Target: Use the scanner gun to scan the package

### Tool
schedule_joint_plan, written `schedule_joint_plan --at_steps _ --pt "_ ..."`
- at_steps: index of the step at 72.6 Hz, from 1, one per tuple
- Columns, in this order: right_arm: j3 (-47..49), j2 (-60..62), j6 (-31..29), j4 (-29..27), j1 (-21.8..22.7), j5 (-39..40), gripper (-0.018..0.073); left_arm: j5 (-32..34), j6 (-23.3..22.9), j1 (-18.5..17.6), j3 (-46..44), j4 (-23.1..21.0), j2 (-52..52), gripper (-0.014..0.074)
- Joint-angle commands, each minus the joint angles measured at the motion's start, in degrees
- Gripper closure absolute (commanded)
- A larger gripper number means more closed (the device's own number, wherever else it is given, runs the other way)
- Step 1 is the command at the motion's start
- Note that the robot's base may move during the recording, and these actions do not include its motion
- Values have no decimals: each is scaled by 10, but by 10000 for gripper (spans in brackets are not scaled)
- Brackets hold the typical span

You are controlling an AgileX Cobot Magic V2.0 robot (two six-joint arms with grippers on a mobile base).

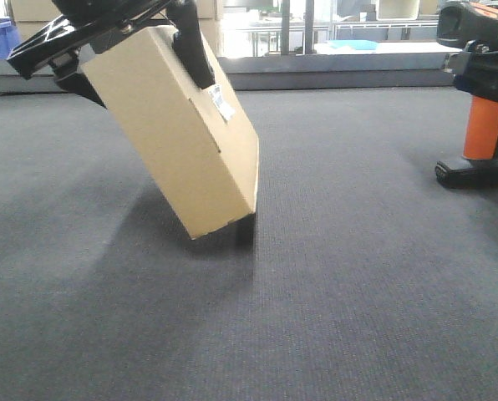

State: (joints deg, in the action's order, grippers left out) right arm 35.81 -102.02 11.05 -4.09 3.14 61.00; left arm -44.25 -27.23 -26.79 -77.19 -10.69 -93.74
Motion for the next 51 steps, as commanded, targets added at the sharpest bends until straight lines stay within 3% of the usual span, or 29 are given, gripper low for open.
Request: schedule_joint_plan --at_steps 1,35,43,51 --pt "5 -1 -4 -3 4 4 -1 4 1 -4 -1 -2 5 708" --pt "5 -1 -4 -3 4 -7 20 3 1 -4 -1 -2 5 708" --pt "5 -1 -4 -3 4 -7 160 3 1 -4 -1 -2 5 708" --pt "5 -1 -4 -3 4 -11 428 3 1 -4 -1 -2 5 708"
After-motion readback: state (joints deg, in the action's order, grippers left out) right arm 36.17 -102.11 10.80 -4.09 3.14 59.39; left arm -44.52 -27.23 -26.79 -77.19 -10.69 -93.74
